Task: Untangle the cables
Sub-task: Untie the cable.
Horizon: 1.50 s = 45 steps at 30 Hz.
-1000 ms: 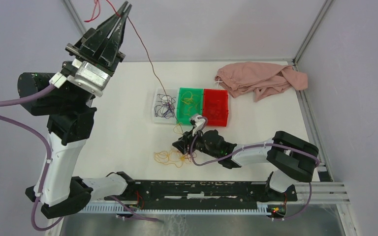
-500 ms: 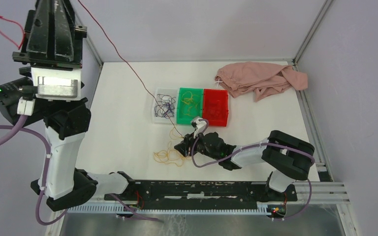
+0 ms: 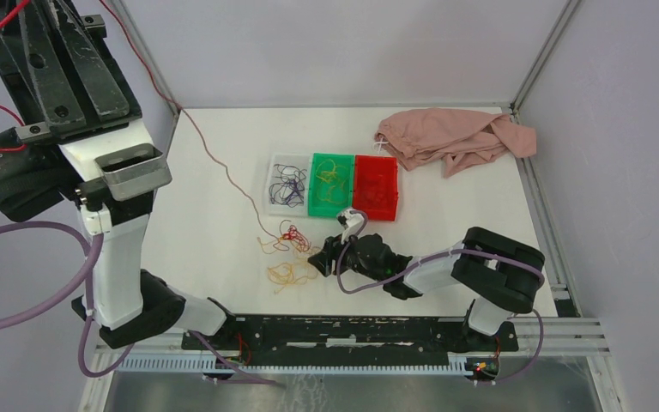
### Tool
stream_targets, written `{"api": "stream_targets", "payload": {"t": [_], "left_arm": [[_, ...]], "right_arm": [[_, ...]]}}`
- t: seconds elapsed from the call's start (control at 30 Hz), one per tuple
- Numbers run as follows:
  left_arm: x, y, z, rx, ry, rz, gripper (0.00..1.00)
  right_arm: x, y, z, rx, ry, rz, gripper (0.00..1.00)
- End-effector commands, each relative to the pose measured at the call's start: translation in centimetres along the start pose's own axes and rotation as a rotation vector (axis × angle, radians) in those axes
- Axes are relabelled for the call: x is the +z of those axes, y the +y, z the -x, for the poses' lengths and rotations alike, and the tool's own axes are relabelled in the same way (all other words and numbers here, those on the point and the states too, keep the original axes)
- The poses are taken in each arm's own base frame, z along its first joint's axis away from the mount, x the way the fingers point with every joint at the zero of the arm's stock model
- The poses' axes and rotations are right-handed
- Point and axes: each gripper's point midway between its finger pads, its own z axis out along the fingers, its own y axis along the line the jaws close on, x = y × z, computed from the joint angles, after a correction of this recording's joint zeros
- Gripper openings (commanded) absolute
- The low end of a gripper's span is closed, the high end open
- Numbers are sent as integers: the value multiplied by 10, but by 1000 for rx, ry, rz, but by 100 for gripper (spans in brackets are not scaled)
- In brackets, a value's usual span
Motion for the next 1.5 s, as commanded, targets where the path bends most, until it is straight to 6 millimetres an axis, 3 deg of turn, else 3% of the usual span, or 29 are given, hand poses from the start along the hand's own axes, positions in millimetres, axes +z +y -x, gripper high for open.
{"api": "stream_targets", "payload": {"t": [0.0,0.1,0.2,0.3,0.4,0.53,0.6,0.7,0.9,1.17,1.33,1.47], "left_arm": [[3,10,12,138,-58,-3,3],[4,13,14,132,-69,6,3],[-2,0,11,82,-38,-58,3],[-20,-28,6,-34,23,-165,3],[-45,-63,7,-147,74,-268,3],[-75,-99,9,-285,144,-372,3],[-85,-113,8,-325,176,-403,3],[-92,-122,5,-352,207,-422,3],[-94,-124,2,-362,229,-429,3],[-102,-128,1,-401,271,-452,3],[-106,-132,2,-418,281,-463,3],[-107,-132,1,-426,292,-459,3]], "right_arm": [[3,1,4,18,-34,-2,55],[2,-1,3,36,-40,-9,54],[-8,16,28,16,-114,55,66],[-23,55,68,-90,-153,158,70],[-43,108,112,-198,-201,296,72],[-70,171,159,-285,-250,467,76],[-75,187,171,-307,-267,506,77],[-67,192,178,-322,-270,501,77],[-33,198,169,-304,-248,518,75],[23,167,170,-317,-266,311,65],[44,175,174,-296,-273,321,63],[54,179,178,-262,-283,333,52]]}}
